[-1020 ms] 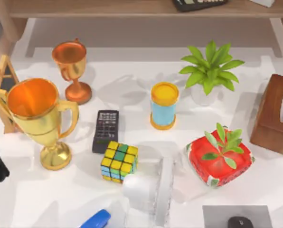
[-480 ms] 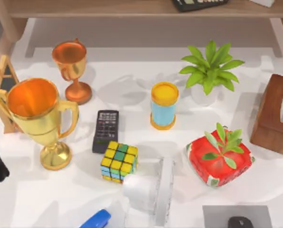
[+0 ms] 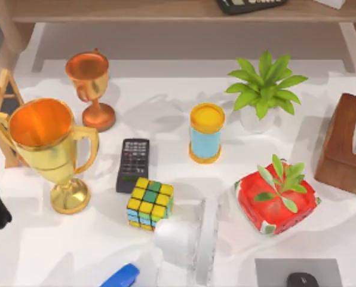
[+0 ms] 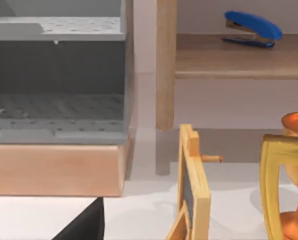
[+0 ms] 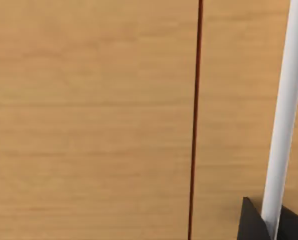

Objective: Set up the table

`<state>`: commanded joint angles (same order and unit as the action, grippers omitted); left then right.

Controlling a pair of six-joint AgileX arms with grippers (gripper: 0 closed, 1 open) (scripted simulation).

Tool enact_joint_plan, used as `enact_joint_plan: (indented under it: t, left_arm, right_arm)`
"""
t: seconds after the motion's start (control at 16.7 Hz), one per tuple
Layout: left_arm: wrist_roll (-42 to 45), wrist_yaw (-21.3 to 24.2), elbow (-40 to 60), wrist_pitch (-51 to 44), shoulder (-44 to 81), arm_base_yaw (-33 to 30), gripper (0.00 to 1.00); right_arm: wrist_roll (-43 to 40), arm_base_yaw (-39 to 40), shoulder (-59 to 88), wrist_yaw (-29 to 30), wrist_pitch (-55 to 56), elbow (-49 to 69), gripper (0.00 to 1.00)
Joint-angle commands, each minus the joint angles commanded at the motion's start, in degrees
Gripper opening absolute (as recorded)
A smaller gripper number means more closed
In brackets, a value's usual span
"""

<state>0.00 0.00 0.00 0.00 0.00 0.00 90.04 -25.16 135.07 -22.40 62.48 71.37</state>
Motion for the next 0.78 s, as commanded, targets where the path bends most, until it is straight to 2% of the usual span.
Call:
enact_joint_plan:
  t: [0.18,0.78]
  left_arm:
    - [0.00,0.00,0.00,0.00,0.00,0.00,1.00]
    - [0.00,0.00,0.00,0.00,0.00,0.00,1.00]
  right_arm:
    - [0.00,0.00,0.00,0.00,0.00,0.00,0.00]
    - [0.00,0.00,0.00,0.00,0.00,0.00,0.75]
